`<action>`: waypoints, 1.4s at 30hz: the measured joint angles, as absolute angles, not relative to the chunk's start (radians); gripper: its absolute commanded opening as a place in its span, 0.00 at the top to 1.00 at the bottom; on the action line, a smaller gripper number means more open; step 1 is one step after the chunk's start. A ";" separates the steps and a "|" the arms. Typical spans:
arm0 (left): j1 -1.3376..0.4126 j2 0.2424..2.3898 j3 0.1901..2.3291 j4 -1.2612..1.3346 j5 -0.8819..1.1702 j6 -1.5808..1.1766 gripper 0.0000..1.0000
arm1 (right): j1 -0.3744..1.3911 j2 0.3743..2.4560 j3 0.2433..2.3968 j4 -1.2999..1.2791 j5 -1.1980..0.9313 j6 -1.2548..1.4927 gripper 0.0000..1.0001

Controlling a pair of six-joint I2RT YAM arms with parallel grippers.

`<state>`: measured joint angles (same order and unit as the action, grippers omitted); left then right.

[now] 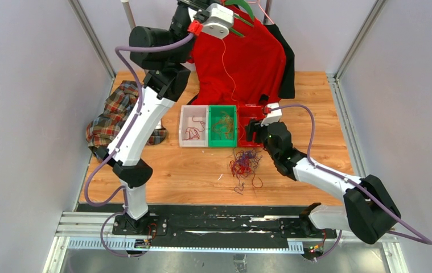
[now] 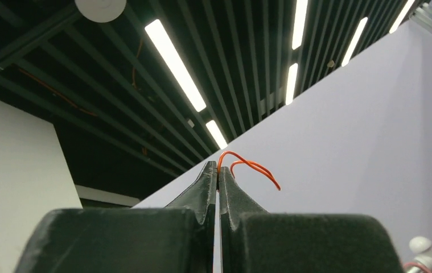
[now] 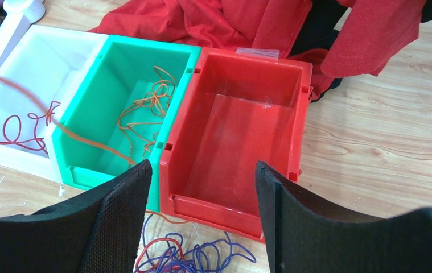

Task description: Untangle the cables

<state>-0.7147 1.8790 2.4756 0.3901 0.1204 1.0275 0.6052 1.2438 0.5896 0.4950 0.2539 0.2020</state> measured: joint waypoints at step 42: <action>-0.715 1.772 2.311 0.456 0.188 0.963 0.99 | 0.599 1.449 0.749 0.608 -0.153 0.223 0.31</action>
